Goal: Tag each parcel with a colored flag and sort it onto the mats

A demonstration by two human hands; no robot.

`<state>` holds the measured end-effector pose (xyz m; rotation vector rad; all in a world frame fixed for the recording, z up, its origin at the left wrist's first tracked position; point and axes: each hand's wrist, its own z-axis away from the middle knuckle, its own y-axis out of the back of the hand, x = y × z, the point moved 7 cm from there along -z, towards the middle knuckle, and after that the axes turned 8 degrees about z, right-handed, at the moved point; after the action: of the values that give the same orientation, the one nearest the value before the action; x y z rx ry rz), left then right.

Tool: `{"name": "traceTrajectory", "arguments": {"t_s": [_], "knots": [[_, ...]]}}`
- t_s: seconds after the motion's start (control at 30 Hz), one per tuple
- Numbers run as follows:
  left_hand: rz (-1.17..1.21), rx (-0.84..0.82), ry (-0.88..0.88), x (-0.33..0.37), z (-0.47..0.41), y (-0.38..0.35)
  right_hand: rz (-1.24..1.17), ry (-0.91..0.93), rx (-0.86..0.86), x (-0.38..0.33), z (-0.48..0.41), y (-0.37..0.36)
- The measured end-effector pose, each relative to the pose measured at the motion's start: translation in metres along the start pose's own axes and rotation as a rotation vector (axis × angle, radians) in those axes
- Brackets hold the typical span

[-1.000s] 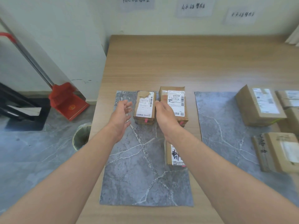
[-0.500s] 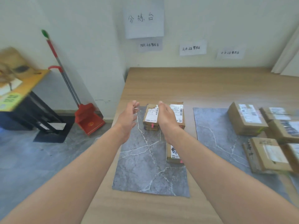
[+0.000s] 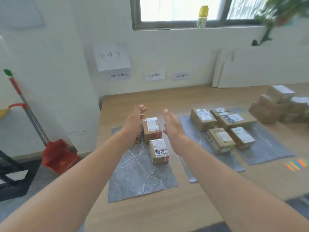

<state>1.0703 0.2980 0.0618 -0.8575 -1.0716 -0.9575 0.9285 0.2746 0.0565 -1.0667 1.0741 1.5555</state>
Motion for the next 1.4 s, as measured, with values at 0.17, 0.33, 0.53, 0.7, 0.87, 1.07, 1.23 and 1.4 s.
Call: {"name": "traceTrajectory", "arguments": {"t_s": [0.17, 0.33, 0.53, 0.7, 0.87, 1.07, 1.23, 1.4], "knots": [[-0.027, -0.125, 0.01, -0.007, 0.026, -0.067, 0.008, 0.012, 0.139, 0.006, 0.035, 0.075], [-0.065, -0.257, 0.026, -0.013, 0.051, -0.145, -0.001, 0.02, 0.263, 0.015, 0.062, 0.151], [-0.07, -0.399, 0.056, -0.038, 0.083, -0.256, -0.035, -0.01, 0.391, 0.048, 0.082, 0.257], [-0.064, -0.469, 0.094, -0.07, 0.115, -0.359, -0.06, -0.045, 0.451, 0.085, 0.096, 0.365], [-0.107, -0.496, 0.12, -0.101, 0.142, -0.464, -0.117, -0.085, 0.474, 0.128, 0.104, 0.466], [-0.182, -0.552, 0.139, -0.142, 0.166, -0.567, -0.151, -0.085, 0.517, 0.171, 0.109, 0.569], [-0.221, -0.607, 0.15, -0.159, 0.167, -0.645, -0.191, -0.096, 0.585, 0.193, 0.108, 0.642], [-0.228, -0.657, 0.205, -0.184, 0.158, -0.73, -0.22, -0.118, 0.659, 0.216, 0.095, 0.714]]}}
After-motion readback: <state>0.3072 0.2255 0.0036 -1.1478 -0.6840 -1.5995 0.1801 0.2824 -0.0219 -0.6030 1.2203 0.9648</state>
